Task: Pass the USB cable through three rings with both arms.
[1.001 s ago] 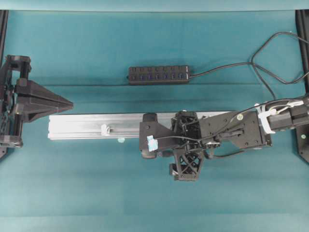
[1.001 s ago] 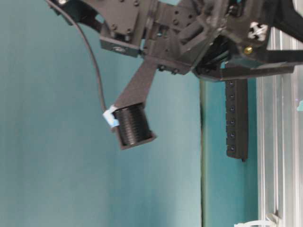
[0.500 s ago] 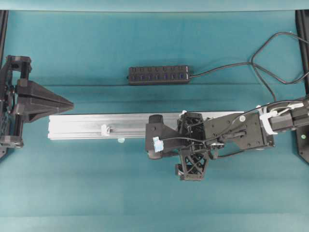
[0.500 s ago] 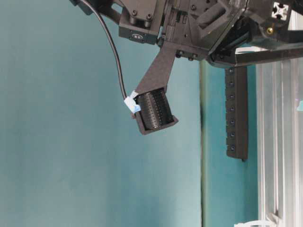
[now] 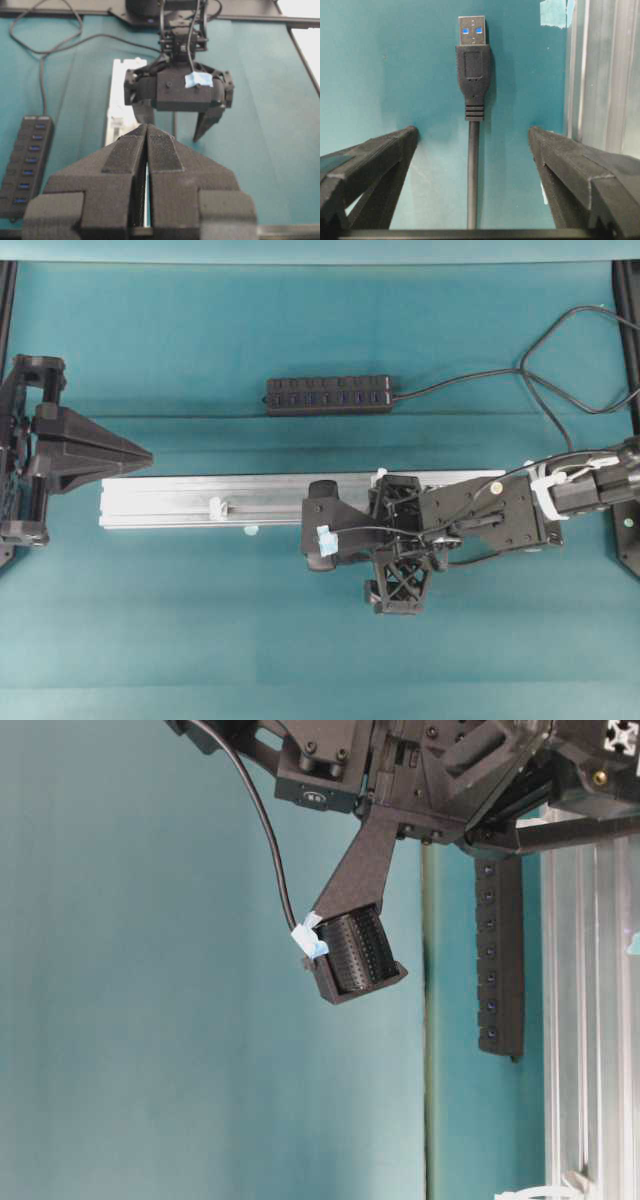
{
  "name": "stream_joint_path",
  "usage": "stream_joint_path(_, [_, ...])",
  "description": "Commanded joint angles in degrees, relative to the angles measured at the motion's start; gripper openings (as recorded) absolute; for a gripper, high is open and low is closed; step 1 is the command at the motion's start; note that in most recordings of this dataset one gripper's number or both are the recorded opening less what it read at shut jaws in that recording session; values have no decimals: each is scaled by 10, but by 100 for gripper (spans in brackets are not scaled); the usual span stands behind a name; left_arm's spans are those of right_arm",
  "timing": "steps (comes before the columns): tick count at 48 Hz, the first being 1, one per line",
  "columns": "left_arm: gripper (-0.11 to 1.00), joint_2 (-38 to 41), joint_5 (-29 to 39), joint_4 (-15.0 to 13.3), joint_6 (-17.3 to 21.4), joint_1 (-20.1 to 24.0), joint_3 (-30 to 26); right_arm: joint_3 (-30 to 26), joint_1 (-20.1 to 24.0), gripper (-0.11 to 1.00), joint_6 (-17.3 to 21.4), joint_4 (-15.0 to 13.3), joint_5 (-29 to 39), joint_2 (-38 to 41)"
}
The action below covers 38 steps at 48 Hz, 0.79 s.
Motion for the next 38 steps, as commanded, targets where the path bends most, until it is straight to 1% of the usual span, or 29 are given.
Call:
stream_joint_path(1, [2, 2, -3, 2, 0, -1, -7, -4, 2, 78, 2, 0, -3, -1])
stream_joint_path(38, [2, 2, -3, 1, 0, -1, -3, -4, 2, 77, 3, -6, 2, 10])
